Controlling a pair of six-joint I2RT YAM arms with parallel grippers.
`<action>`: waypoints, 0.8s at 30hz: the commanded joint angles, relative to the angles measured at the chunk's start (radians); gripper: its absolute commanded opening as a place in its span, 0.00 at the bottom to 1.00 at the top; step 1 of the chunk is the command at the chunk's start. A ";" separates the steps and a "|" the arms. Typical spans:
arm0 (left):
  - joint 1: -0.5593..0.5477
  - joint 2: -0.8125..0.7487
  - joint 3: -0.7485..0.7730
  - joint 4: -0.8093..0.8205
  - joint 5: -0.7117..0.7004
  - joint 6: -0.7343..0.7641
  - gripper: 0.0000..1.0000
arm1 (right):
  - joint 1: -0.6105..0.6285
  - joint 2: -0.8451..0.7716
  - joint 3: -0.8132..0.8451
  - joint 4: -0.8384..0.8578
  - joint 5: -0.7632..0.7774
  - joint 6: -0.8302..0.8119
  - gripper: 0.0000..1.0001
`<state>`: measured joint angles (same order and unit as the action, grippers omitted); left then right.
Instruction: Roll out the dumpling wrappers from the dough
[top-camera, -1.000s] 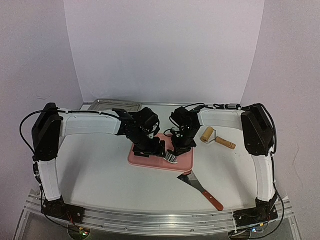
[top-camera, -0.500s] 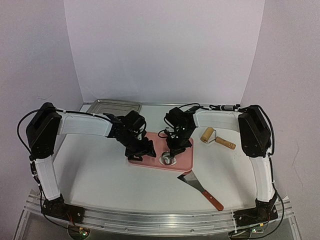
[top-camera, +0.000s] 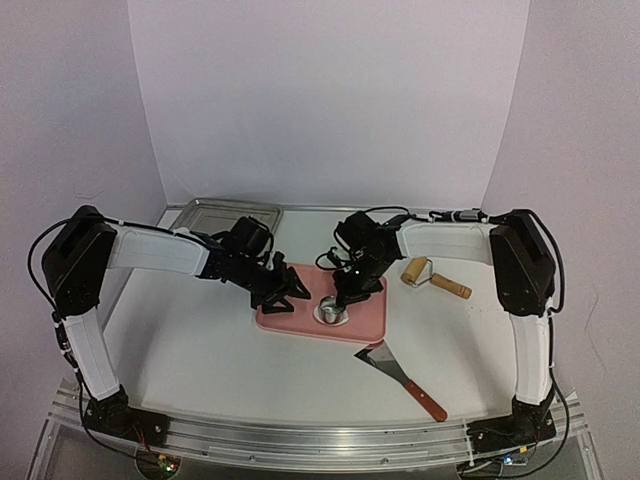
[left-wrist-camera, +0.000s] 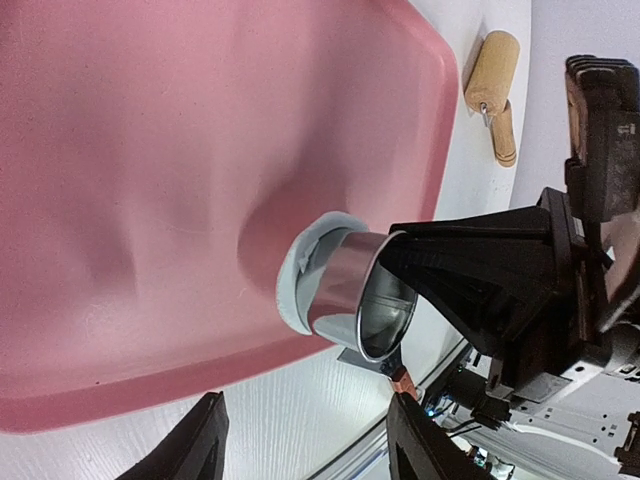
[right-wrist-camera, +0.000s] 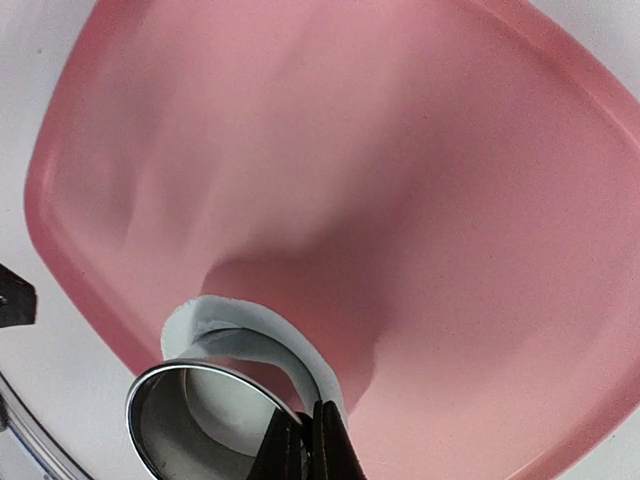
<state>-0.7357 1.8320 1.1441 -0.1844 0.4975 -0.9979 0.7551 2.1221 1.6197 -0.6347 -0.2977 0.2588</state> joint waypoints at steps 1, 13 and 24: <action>0.005 -0.051 -0.026 0.094 0.032 -0.055 0.54 | -0.006 -0.075 -0.029 0.088 -0.092 0.002 0.00; 0.020 -0.053 -0.064 0.123 0.029 -0.117 0.37 | -0.033 -0.104 -0.082 0.153 -0.184 0.031 0.00; 0.030 -0.051 -0.103 0.235 0.066 -0.155 0.38 | -0.044 -0.115 -0.108 0.183 -0.239 0.053 0.00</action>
<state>-0.7101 1.8000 1.0206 -0.0474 0.5235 -1.1440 0.7105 2.0661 1.5162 -0.4846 -0.4971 0.3002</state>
